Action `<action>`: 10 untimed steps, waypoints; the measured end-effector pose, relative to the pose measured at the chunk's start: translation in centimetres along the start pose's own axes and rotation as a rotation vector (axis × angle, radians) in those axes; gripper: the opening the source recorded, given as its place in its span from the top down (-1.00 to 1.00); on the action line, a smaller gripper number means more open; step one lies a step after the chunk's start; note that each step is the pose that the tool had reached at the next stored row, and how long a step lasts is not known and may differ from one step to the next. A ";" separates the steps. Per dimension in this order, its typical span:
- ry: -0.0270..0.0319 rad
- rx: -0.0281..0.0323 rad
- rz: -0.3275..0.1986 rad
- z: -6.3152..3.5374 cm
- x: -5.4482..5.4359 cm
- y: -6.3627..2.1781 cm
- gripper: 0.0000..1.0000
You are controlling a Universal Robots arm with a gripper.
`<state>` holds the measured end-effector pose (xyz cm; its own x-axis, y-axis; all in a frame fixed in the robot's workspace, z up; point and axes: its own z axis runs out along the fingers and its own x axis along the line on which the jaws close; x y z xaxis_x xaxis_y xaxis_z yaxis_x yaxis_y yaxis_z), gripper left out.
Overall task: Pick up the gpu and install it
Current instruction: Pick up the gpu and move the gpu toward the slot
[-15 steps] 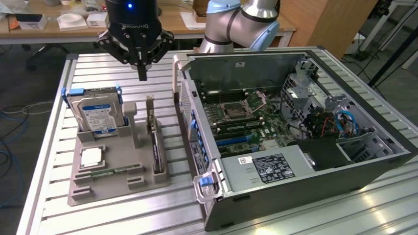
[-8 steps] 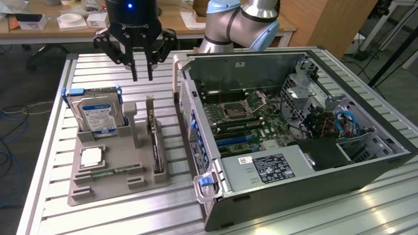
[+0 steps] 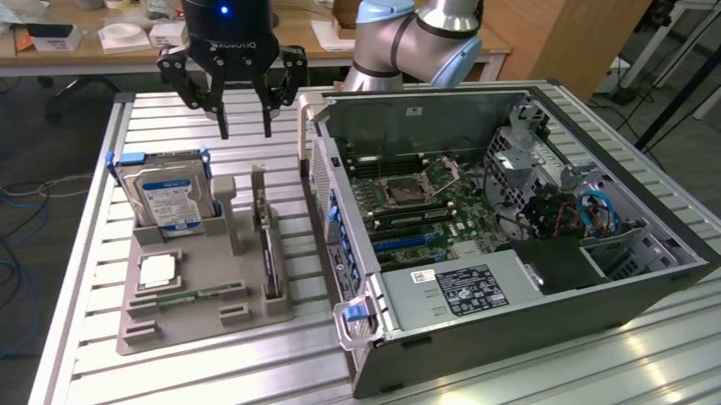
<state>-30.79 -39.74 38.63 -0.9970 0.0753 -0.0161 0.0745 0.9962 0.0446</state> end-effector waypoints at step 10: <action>0.0000 0.0000 0.000 0.01 0.0 -0.17 -0.06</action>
<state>-30.79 -39.91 38.61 -0.9970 0.0753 -0.0161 0.0745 0.9962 0.0445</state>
